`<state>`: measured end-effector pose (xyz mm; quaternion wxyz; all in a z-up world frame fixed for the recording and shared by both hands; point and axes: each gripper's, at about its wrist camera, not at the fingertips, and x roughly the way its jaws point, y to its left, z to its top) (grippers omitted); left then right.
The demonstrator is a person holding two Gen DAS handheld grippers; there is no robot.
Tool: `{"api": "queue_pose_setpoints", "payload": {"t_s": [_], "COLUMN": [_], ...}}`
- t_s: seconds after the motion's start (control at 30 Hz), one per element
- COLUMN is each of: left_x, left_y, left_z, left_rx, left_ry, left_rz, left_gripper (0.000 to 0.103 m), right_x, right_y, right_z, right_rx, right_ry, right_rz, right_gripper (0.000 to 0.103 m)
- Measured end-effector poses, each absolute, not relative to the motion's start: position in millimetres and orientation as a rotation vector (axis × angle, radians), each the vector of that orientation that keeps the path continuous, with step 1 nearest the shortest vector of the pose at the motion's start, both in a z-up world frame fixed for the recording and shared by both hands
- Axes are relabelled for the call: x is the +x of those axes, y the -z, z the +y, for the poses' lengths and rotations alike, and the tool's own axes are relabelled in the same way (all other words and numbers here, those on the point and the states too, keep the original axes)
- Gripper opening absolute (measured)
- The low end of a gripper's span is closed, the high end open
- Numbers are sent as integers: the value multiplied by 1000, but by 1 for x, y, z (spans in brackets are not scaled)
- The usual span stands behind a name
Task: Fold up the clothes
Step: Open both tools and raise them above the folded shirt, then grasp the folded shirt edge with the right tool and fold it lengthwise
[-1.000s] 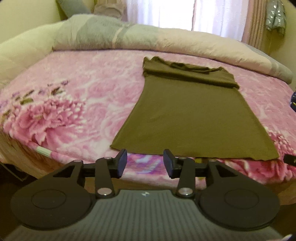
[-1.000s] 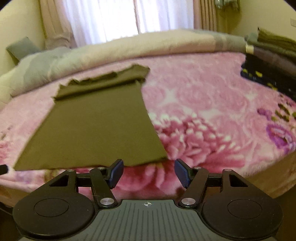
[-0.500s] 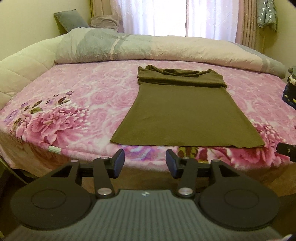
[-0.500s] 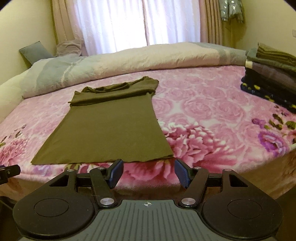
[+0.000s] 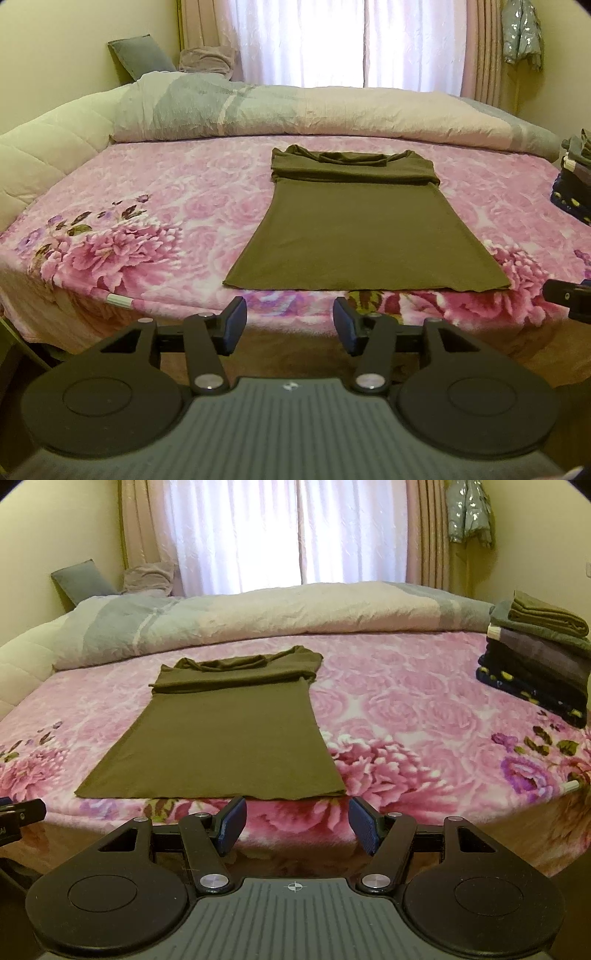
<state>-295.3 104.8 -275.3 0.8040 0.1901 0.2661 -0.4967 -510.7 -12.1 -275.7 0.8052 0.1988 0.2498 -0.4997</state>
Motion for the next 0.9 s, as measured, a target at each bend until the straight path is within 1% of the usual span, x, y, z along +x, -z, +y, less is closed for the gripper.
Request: {"api": "queue_pose_setpoints", "payload": {"t_s": [0.33,0.53,0.73,0.9], "left_x": [-299,-291,-257,-217], "left_y": [267,272,290,323], "left_z": [111,106,99,87], "left_rx": [387,374,317,216], "left_ry": [1106,1122,1119,1125], "left_rz": [554,572,641,771], "left_gripper": [48,49,49,47], "right_x": [-511,-508,-515,-531], "right_y": [264,265,293,335], "right_z": [-1,-5,-33,-64], "right_rx": [393,379,443,544], "right_ry": [1067,1051,1029,1052], "right_rz": [512,522,560,635], "right_gripper": [64,64,64,64]}}
